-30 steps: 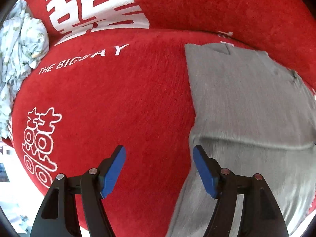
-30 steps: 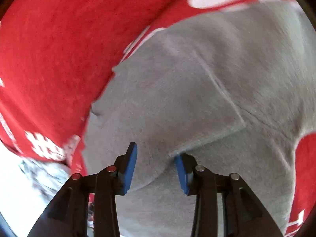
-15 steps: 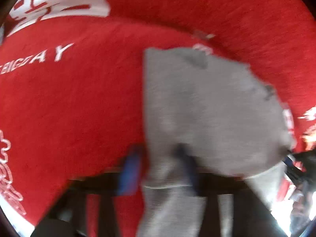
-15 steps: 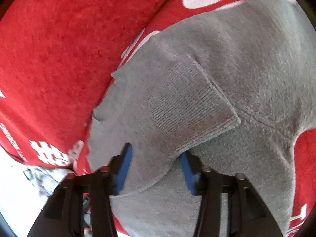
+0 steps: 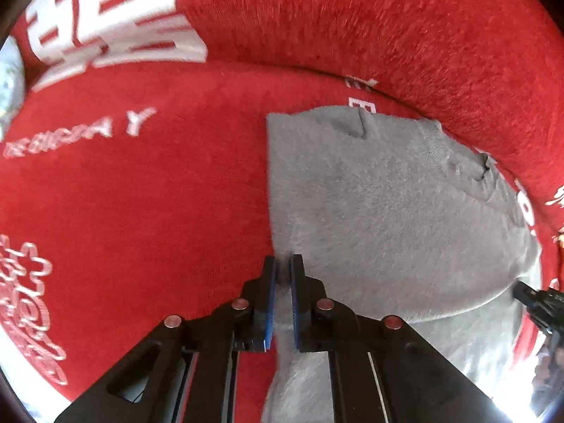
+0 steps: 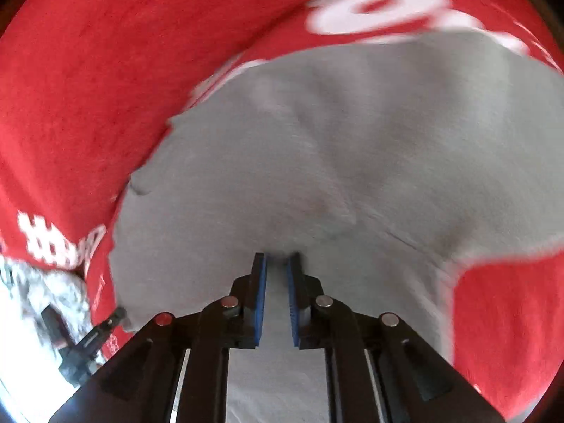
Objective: Fold small clothes
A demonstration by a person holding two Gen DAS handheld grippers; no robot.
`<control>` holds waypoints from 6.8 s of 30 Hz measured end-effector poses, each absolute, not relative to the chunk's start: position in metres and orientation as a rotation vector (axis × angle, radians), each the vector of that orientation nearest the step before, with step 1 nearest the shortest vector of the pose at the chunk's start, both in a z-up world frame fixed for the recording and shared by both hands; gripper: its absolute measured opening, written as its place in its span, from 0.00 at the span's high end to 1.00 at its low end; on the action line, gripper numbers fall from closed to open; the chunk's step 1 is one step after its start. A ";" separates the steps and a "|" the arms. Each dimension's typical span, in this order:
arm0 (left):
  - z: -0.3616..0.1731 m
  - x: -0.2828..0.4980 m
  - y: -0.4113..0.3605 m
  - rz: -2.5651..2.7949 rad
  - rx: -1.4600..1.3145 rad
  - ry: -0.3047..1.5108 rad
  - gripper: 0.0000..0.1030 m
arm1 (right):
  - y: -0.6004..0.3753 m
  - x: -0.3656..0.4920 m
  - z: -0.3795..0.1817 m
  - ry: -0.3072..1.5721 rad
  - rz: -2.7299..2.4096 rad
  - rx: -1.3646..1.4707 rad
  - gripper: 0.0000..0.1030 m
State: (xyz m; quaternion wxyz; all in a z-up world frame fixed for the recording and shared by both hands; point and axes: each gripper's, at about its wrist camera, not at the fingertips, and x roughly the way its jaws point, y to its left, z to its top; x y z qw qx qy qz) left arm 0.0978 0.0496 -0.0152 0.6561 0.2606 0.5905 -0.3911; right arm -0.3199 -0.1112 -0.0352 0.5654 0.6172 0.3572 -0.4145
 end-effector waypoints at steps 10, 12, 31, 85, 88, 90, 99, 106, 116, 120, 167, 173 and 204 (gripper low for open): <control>-0.007 0.084 0.040 -0.878 0.669 1.284 0.91 | -0.127 -0.280 -0.010 0.850 -0.890 1.275 0.82; -0.029 0.080 0.040 -0.813 0.712 1.295 0.91 | -0.129 -0.268 -0.019 0.906 -0.880 1.251 0.82; -0.004 0.019 0.065 -0.792 0.817 1.325 0.91 | -0.063 -0.350 -0.007 0.893 -0.908 1.457 0.57; 0.001 -0.141 -0.016 -1.104 0.917 1.245 0.01 | -0.068 -0.502 -0.016 0.419 -1.014 1.686 0.21; 0.003 -0.152 -0.022 -1.133 0.890 1.262 0.01 | -0.074 -0.537 -0.020 0.332 -1.093 1.715 0.21; 0.003 -0.154 -0.027 -1.123 0.878 1.280 0.01 | -0.078 -0.561 -0.022 0.273 -1.153 1.730 0.21; -0.005 -0.153 -0.048 -1.011 0.858 1.289 0.01 | -0.097 -0.622 -0.036 0.056 -1.262 1.782 0.21; -0.006 -0.155 -0.057 -1.065 0.815 1.271 0.01 | -0.120 -0.629 -0.047 -0.081 -1.277 1.817 0.21; -0.010 -0.159 -0.054 -1.059 0.885 1.231 0.01 | -0.125 -0.625 -0.058 -0.157 -1.185 1.944 0.95; -0.010 -0.144 -0.050 -1.019 0.899 1.213 0.01 | -0.136 -0.604 -0.040 -0.130 -1.099 1.874 0.95; -0.012 0.063 0.106 -0.707 0.619 1.352 0.01 | -0.084 -0.049 -0.009 1.091 -0.411 0.950 0.79; -0.012 0.067 0.108 -0.718 0.603 1.370 0.01 | -0.056 -0.081 -0.008 1.137 -0.359 0.942 0.33; -0.037 0.064 0.009 -0.763 0.690 1.345 0.01 | -0.150 -0.363 0.014 0.856 -0.867 1.270 0.37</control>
